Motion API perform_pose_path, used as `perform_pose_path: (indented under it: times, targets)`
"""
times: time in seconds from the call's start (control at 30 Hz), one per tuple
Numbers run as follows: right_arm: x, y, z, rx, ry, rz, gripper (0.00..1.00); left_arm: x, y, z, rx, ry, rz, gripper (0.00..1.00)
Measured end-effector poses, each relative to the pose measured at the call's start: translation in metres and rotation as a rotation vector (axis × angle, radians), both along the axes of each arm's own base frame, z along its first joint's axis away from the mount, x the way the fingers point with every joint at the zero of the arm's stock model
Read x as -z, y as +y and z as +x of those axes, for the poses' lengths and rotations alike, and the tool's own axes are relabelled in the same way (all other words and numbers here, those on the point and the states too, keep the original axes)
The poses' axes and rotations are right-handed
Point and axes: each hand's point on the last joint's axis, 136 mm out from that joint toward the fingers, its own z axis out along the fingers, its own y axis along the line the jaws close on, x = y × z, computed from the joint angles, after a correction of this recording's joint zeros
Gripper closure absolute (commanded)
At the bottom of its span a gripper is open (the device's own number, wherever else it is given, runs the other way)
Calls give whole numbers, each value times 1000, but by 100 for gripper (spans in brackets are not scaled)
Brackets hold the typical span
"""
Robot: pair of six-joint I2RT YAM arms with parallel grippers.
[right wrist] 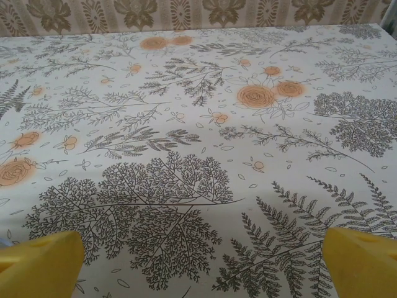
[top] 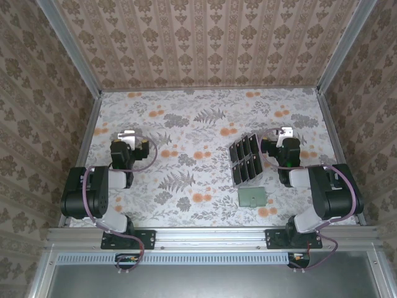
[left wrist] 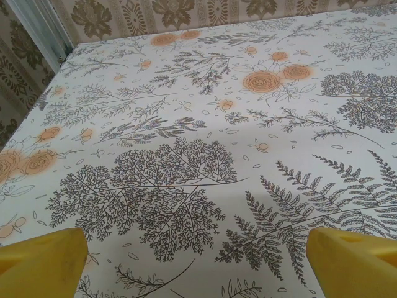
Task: Put the credit cards into the card holder
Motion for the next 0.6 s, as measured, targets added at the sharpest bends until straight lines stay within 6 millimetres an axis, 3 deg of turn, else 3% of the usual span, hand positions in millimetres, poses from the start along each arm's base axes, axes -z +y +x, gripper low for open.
perform_pose_path:
  times: [0.6]
  targets:
    - [0, 0, 0, -4, 0, 3, 0, 4, 4, -1, -7, 21, -3, 0]
